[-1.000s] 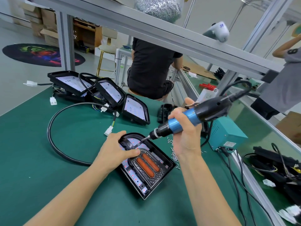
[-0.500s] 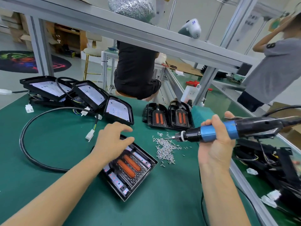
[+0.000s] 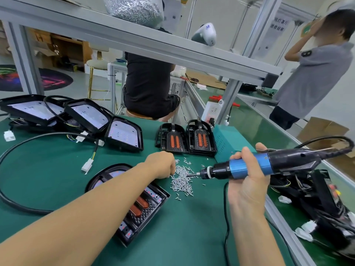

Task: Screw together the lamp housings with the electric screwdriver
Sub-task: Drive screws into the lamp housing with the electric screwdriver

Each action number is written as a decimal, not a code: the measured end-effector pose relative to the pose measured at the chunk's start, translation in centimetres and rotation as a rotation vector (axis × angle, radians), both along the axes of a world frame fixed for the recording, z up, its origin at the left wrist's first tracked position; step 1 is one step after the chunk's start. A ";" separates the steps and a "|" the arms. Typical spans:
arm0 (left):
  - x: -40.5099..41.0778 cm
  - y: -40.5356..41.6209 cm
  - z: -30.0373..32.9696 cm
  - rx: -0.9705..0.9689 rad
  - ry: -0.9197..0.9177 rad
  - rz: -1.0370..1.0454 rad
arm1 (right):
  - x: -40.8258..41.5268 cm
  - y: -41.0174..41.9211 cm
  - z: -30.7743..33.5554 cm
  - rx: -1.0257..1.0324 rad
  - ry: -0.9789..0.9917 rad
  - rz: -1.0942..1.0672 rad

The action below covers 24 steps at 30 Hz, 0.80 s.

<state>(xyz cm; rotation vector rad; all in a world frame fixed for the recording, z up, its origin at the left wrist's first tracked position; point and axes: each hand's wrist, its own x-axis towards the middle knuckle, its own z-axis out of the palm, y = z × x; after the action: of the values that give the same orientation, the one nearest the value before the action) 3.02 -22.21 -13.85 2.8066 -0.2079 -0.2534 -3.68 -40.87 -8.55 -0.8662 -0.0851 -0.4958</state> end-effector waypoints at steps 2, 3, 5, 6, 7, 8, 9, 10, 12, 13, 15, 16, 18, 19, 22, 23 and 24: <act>0.3 -0.2 -0.2 0.018 -0.011 -0.008 | 0.1 -0.2 0.0 0.002 0.001 -0.002; 0.3 -0.3 -0.2 0.025 -0.015 -0.012 | 0.1 -0.2 0.0 0.001 0.002 -0.005; 0.5 -0.4 -0.4 0.043 -0.025 -0.015 | 0.2 -0.3 -0.1 -0.001 0.005 -0.004; 0.5 -0.5 -0.4 0.056 -0.036 -0.014 | 0.2 -0.3 -0.2 0.000 0.004 0.000; 0.5 -0.7 -0.5 0.071 -0.049 -0.011 | 0.2 -0.3 -0.3 0.001 0.003 0.005; 0.5 -0.8 -0.6 0.090 -0.067 -0.009 | 0.3 -0.3 -0.3 -0.001 0.002 0.008; 0.5 -1.0 -0.6 0.113 -0.090 -0.006 | 0.3 -0.2 -0.4 -0.008 0.000 0.010; 0.4 -1.1 -0.7 0.138 -0.113 -0.002 | 0.3 -0.2 -0.4 -0.019 0.000 0.009; 0.3 -1.4 -0.9 0.204 -0.148 -0.008 | 0.3 -0.2 -0.5 -0.033 0.002 0.006; 0.3 -1.5 -1.0 0.241 -0.160 -0.020 | 0.3 -0.2 -0.5 -0.035 0.002 0.009; 0.1 -1.6 -0.9 0.305 -0.162 -0.050 | 0.2 -0.3 -0.5 -0.037 -0.001 0.015; 0.0 -1.6 -0.9 0.321 -0.148 -0.064 | 0.2 -0.3 -0.5 -0.042 -0.001 0.014; -0.1 -1.5 -0.8 0.304 -0.106 -0.070 | 0.2 -0.4 -0.5 -0.052 -0.003 0.010; -0.2 -1.4 -0.7 0.266 -0.083 -0.061 | 0.2 -0.4 -0.5 -0.054 -0.003 0.009; -0.1 -0.8 0.1 -0.050 -0.064 -0.008 | 0.1 -0.6 -0.3 -0.057 -0.005 0.005; -0.3 -0.4 0.5 -0.182 -0.084 0.024 | 0.0 -0.6 -0.1 -0.057 -0.008 0.006; -0.5 -0.1 1.0 -0.310 -0.110 0.063 | 0.0 -0.6 0.0 -0.052 -0.011 0.010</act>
<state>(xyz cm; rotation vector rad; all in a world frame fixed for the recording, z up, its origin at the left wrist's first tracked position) 2.47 -22.29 -12.85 2.5154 -0.1676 -0.0463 -3.70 -41.48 -8.55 -0.9134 -0.1132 -0.4907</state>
